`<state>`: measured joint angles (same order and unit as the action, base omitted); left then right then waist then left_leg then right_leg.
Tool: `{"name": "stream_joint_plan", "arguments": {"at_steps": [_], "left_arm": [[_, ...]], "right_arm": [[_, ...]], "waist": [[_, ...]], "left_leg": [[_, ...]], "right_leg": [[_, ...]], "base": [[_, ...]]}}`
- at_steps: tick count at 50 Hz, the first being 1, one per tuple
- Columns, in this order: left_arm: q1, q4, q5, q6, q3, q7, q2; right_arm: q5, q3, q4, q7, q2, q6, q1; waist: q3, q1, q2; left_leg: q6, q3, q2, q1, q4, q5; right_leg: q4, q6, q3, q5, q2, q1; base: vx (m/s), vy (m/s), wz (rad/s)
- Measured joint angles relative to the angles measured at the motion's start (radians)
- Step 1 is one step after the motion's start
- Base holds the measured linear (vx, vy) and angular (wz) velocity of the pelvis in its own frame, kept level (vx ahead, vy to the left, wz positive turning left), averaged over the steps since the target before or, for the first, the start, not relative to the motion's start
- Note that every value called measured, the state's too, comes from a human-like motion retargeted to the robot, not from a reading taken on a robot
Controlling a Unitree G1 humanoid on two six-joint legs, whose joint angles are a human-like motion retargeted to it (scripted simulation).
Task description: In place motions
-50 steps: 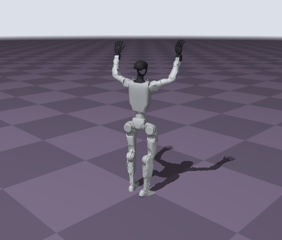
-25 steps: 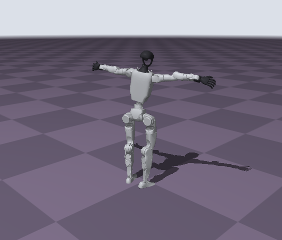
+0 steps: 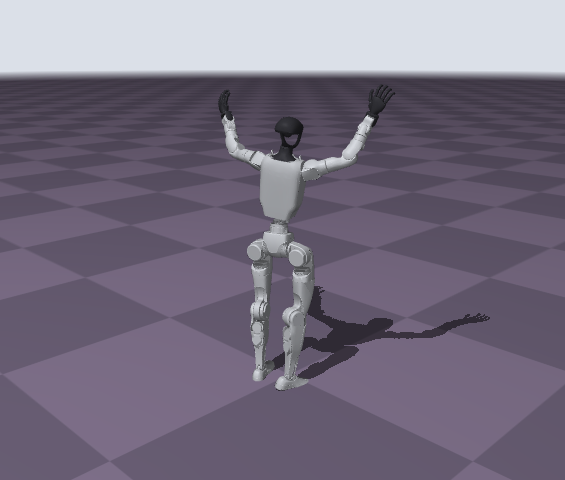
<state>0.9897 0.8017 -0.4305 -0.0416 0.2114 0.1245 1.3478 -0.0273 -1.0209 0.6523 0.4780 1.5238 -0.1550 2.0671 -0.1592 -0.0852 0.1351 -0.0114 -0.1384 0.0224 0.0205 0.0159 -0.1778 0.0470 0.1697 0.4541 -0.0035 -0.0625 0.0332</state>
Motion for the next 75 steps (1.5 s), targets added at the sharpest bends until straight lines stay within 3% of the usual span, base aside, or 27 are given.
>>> {"name": "stream_joint_plan", "arguments": {"at_steps": [5, 9, 11, 13, 15, 17, 20, 24, 27, 28, 30, 32, 35, 40, 48, 55, 60, 65, 70, 75], "left_arm": [[0.464, -0.261, 0.674, -0.089, -0.635, 0.28, 0.017], [0.854, -0.306, 1.121, -0.097, -1.16, 0.614, -0.057], [0.928, -0.268, 1.222, -0.164, -1.283, 0.64, -0.095], [0.923, -0.202, 1.23, -0.19, -1.278, 0.594, -0.095], [0.842, -0.116, 1.183, -0.184, -1.156, 0.565, -0.068], [0.669, 0.005, 1.118, -0.199, -0.93, 0.553, -0.038], [0.326, 0.203, 0.969, -0.186, -0.504, 0.47, 0.0], [-0.251, 0.388, 0.723, -0.057, 0.177, 0.149, -0.016], [-0.654, 0.472, 0.524, -0.011, 0.65, -0.122, -0.111], [-0.736, 0.489, 0.426, 0.0, 0.737, -0.19, -0.151], [-0.836, 0.507, 0.217, 0.006, 0.825, -0.26, -0.26], [-0.877, 0.521, 0.069, -0.012, 0.853, -0.268, -0.375], [-0.93, 0.542, -0.021, -0.075, 0.86, -0.235, -0.538], [-1.042, 0.572, 0.103, -0.115, 0.727, -0.246, -0.765], [-1.178, 0.647, 0.488, -0.076, 0.317, -0.372, -0.962], [-1.181, 0.654, 0.702, -0.046, -0.044, -0.331, -1.105], [-1.147, 0.673, 0.827, 0.02, -0.227, -0.261, -1.183], [-1.138, 0.681, 0.847, 0.062, -0.339, -0.164, -1.218], [-1.137, 0.662, 0.821, 0.073, -0.366, -0.124, -1.229], [-1.124, 0.64, 0.819, 0.068, -0.37, -0.168, -1.209]], "right_arm": [[0.326, -0.33, -0.276, 0.333, -0.189, 0.014, 0.234], [0.513, -0.379, -0.276, 0.633, -0.287, 0.13, 0.252], [0.55, -0.379, -0.215, 0.745, -0.271, 0.152, 0.235], [0.544, -0.379, -0.11, 0.723, -0.219, 0.149, 0.216], [0.488, -0.365, 0.02, 0.597, -0.144, 0.156, 0.186], [0.427, -0.26, 0.161, 0.451, -0.066, 0.184, 0.089], [0.386, 0.024, 0.374, 0.225, 0.031, 0.196, -0.148], [0.343, 0.632, 0.668, -0.117, 0.07, 0.1, -0.642], [0.25, 1.279, 0.761, -0.437, -0.007, -0.047, -1.208], [0.182, 1.534, 0.75, -0.523, -0.078, -0.084, -1.435], [-0.045, 1.878, 0.741, -0.622, -0.24, -0.075, -1.719], [-0.323, 2.04, 0.724, -0.627, -0.421, -0.002, -1.837], [-0.61, 2.151, 0.705, -0.558, -0.671, 0.132, -1.932], [-0.511, 2.093, 0.717, -0.48, -0.97, 0.212, -2.019], [-0.046, 1.715, 0.806, -0.514, -1.239, 0.244, -2.121], [0.355, 1.34, 0.955, -0.548, -1.373, 0.164, -2.125], [0.514, 1.075, 0.952, -0.641, -1.421, 0.133, -2.119], [0.791, 0.922, 0.856, -0.602, -1.394, 0.121, -2.102], [0.804, 0.9, 0.822, -0.612, -1.357, 0.165, -2.065], [0.626, 0.977, 0.827, -0.649, -1.362, 0.152, -2.063]], "waist": [[-0.023, 0.003, -0.022], [-0.046, 0.008, -0.052], [-0.049, 0.011, -0.063], [-0.035, 0.009, -0.064], [-0.013, 0.001, -0.06], [-0.001, -0.011, -0.051], [0.013, -0.021, -0.029], [0.047, 0.001, 0.009], [0.086, 0.056, 0.021], [0.099, 0.068, 0.013], [0.12, 0.073, -0.002], [0.13, 0.072, -0.019], [0.15, 0.075, -0.043], [0.192, 0.073, -0.063], [0.19, 0.078, -0.085], [0.202, 0.095, -0.098], [0.206, 0.058, -0.113], [0.209, 0.11, -0.124], [0.21, 0.114, -0.119], [0.205, 0.11, -0.119]], "left_leg": [[0.002, 0.009, 0.001, 0.0, -0.001, 0.004], [0.001, 0.019, 0.001, 0.0, 0.001, 0.005], [0.0, 0.024, 0.001, 0.001, 0.002, 0.006], [-0.002, 0.027, 0.003, -0.001, 0.002, 0.006], [-0.004, 0.026, 0.004, -0.004, 0.001, 0.006], [-0.004, 0.019, 0.004, -0.004, 0.0, 0.005], [-0.004, 0.009, 0.003, 0.0, -0.001, 0.005], [-0.004, 0.0, 0.001, 0.002, -0.002, 0.007], [-0.003, 0.002, 0.002, 0.0, -0.001, 0.01], [-0.003, 0.004, 0.003, -0.002, -0.001, 0.011], [-0.003, 0.008, 0.007, -0.006, -0.003, 0.014], [-0.003, 0.014, 0.011, -0.011, -0.003, 0.018], [-0.001, 0.02, 0.016, -0.02, -0.002, 0.023], [-0.002, 0.014, 0.021, -0.046, -0.004, 0.026], [-0.002, 0.005, 0.028, -0.04, -0.007, 0.028], [-0.006, 0.007, 0.025, -0.041, -0.008, 0.03], [-0.005, -0.028, 0.023, -0.05, -0.008, 0.029], [-0.009, 0.019, 0.036, -0.048, -0.005, 0.041], [-0.009, 0.014, 0.035, -0.049, -0.004, 0.043], [-0.01, 0.022, 0.041, -0.049, -0.003, 0.046]], "right_leg": [[-0.002, 0.001, 0.01, 0.0, -0.001, 0.008], [-0.002, 0.004, 0.016, 0.002, -0.003, 0.013], [0.0, 0.006, 0.019, 0.003, -0.002, 0.014], [0.001, 0.006, 0.022, 0.004, -0.001, 0.015], [0.001, 0.002, 0.021, 0.004, 0.0, 0.015], [0.0, -0.003, 0.015, 0.004, 0.001, 0.01], [0.0, -0.011, 0.005, 0.003, 0.001, -0.003], [0.0, -0.017, -0.002, 0.004, 0.002, -0.011], [-0.001, -0.02, 0.002, 0.003, 0.001, -0.006], [-0.002, -0.021, 0.004, 0.003, 0.001, -0.002], [-0.003, -0.023, 0.009, 0.002, 0.0, 0.005], [-0.003, -0.023, 0.015, 0.003, -0.003, 0.012], [-0.004, -0.026, 0.022, 0.004, -0.008, 0.026], [-0.002, -0.033, 0.017, 0.006, -0.013, 0.048], [-0.002, -0.043, 0.014, 0.006, -0.022, 0.031], [0.001, -0.043, 0.018, 0.009, -0.018, 0.034], [0.007, -0.047, -0.016, 0.007, -0.016, 0.037], [0.002, -0.048, 0.029, 0.016, -0.027, 0.049], [0.003, -0.052, 0.025, 0.019, -0.027, 0.049], [0.001, -0.053, 0.033, 0.018, -0.03, 0.054]], "base": [[0.0, -0.01, 0.02], [0.08, -0.06, 0.12], [0.0, 0.0, 0.0], [-0.1, 0.03, 0.05], [-0.13, 0.05, -0.04], [-0.09, 0.06, -0.22], [-0.08, 0.04, -0.24], [-0.04, 0.03, -0.12], [0.0, 0.0, 0.0], [0.0, 0.0, 0.0], [0.0, -0.01, 0.2], [0.06, -0.1, 0.21], [0.06, -0.11, 0.15], [0.02, -0.03, 0.0], [0.0, 0.0, 0.0], [-0.07, -0.02, 0.02], [0.02, -0.02, -0.24], [0.02, -0.02, 0.41], [0.0, 0.0, -0.04], [0.0, 0.0, 0.0]]}}
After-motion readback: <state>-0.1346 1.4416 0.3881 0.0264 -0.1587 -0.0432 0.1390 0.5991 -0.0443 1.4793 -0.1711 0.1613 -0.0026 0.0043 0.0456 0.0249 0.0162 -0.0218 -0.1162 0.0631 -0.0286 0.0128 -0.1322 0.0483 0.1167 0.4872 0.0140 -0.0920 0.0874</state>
